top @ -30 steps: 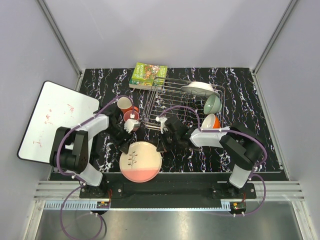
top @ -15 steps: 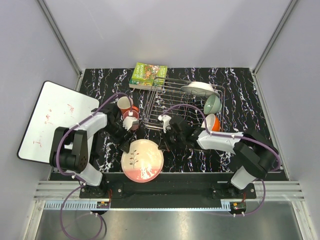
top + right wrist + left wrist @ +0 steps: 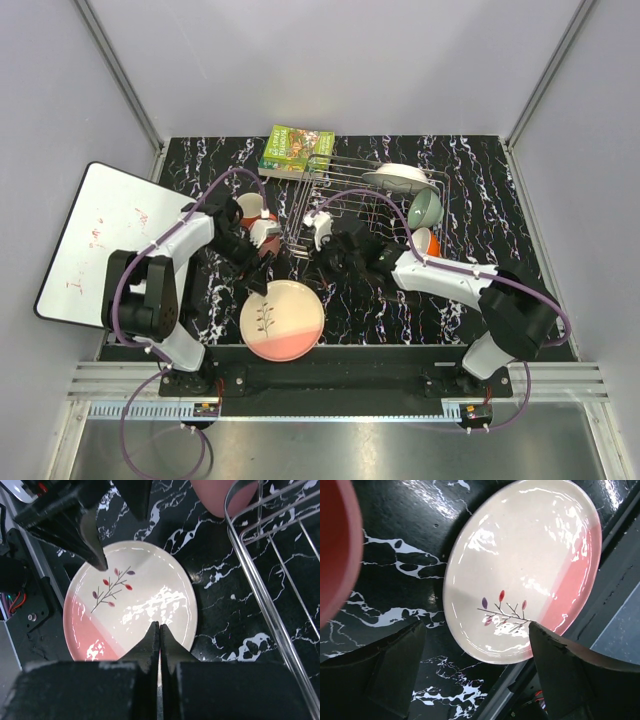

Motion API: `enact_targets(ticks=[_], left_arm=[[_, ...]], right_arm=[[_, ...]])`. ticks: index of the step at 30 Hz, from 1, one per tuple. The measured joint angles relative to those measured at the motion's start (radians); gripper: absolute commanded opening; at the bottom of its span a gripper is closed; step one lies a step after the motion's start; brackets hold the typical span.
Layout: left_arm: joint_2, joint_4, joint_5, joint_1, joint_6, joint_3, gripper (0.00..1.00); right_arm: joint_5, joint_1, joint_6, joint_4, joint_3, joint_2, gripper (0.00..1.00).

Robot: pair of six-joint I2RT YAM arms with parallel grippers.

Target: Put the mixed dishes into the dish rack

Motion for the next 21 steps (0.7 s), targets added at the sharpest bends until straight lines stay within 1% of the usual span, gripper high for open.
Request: enact_targets(ticks=[4, 5, 7, 8, 10, 13, 17, 21], left_arm=[[0.014, -0.026, 0.007, 0.003, 0.015, 0.000, 0.86], [0.014, -0.029, 0.006, 0.004, 0.019, 0.000, 0.85], [0.014, -0.031, 0.000, 0.007, 0.026, -0.003, 0.84], [0.014, -0.030, -0.005, 0.009, 0.029, -0.007, 0.84], [0.012, -0.028, -0.020, 0.014, 0.034, -0.020, 0.84], [0.011, -0.026, -0.050, 0.022, 0.048, -0.050, 0.84], [0.010, -0.018, -0.074, 0.026, 0.052, -0.089, 0.84], [0.011, 0.005, -0.079, 0.026, 0.051, -0.113, 0.78]], right_arm=[[0.013, 0.000, -0.008, -0.010, 0.021, 0.000, 0.00], [0.016, 0.001, -0.006, -0.021, 0.021, 0.000, 0.07], [0.025, 0.001, 0.004, -0.027, 0.004, -0.001, 0.16], [0.032, 0.001, 0.012, -0.026, -0.014, -0.003, 0.25], [0.040, 0.001, 0.030, -0.030, -0.054, -0.006, 0.31], [0.057, 0.001, 0.053, -0.050, -0.119, -0.008, 0.32], [0.065, 0.001, 0.072, -0.056, -0.150, -0.008, 0.30], [0.066, 0.001, 0.083, -0.047, -0.150, -0.013, 0.28]])
